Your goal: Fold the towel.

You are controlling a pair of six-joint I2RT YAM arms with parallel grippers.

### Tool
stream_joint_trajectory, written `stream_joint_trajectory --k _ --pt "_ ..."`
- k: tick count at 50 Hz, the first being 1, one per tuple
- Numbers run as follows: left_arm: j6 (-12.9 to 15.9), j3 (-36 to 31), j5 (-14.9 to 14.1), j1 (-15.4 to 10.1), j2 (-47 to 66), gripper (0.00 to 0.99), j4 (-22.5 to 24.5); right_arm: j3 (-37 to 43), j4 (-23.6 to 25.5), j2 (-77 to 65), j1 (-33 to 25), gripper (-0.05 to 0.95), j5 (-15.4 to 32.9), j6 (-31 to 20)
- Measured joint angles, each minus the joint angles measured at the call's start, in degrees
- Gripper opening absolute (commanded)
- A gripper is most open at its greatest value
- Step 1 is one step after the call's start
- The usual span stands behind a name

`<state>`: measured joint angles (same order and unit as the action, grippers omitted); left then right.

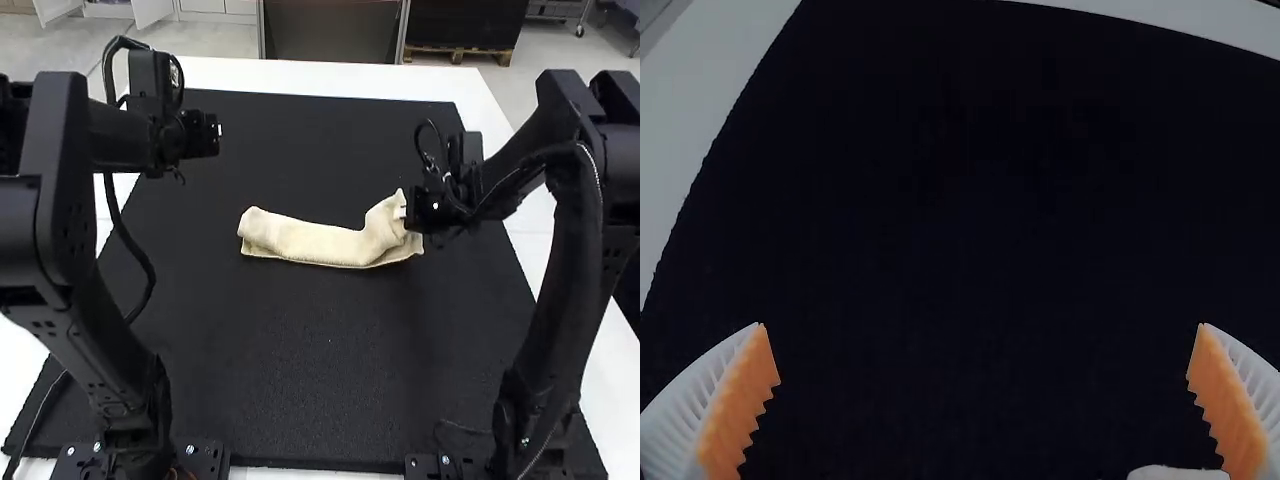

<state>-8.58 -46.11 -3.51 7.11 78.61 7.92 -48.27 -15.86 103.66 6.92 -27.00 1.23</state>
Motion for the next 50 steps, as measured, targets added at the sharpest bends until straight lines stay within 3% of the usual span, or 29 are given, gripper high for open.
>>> stream_joint_trajectory --k 8,21,33,50 --pt "-0.1 0.0 -0.6 0.0 -0.3 0.962 -0.4 -1.6 1.7 0.0 1.8 -0.02 2.3 -0.2" --pt "-0.1 0.0 -1.1 0.0 -0.5 0.962 -1.5 -4.7 4.2 0.0 10.2 -0.02 5.9 -0.9" --pt "-0.1 2.2 -2.6 0.0 -3.8 0.962 -1.9 -8.4 9.6 0.0 15.8 -0.02 8.8 -4.7" --pt "-0.3 6.7 -3.6 0.0 -7.9 0.962 -1.2 -21.1 12.0 2.3 22.9 -0.02 11.1 -7.0"
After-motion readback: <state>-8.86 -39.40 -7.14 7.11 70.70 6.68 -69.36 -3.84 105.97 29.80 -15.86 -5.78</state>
